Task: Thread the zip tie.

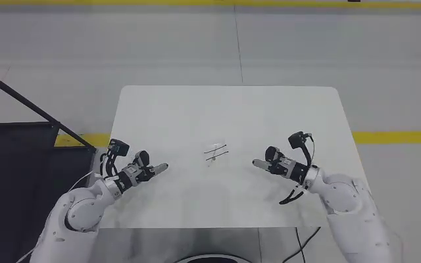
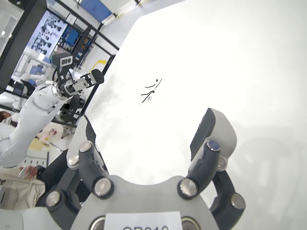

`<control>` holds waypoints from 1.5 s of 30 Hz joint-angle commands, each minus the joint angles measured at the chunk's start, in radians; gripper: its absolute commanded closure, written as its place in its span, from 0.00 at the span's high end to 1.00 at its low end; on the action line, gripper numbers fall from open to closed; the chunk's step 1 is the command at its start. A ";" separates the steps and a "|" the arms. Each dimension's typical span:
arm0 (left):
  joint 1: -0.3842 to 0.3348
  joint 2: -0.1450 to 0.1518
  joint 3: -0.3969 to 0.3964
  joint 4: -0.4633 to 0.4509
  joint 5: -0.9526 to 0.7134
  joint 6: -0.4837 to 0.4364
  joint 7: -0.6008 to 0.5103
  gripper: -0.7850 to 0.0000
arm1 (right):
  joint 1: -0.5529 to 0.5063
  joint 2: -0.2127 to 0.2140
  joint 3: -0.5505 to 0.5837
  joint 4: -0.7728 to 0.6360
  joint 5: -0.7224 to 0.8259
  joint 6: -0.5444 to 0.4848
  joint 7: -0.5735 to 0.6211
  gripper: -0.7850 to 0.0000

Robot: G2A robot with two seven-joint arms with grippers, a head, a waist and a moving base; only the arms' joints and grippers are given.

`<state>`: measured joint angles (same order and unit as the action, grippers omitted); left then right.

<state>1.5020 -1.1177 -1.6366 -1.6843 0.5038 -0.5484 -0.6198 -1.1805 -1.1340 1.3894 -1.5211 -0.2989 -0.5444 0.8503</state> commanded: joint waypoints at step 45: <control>-0.119 0.025 0.047 0.110 -0.291 0.015 -0.242 1.00 | 0.587 -0.133 -0.497 0.679 0.271 0.111 0.220 0.37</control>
<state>1.3834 -1.0930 -1.5896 -1.5742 0.2129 -0.5334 -0.8622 -0.5958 -1.2659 0.8946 -0.8457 -0.0290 -0.4349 1.0715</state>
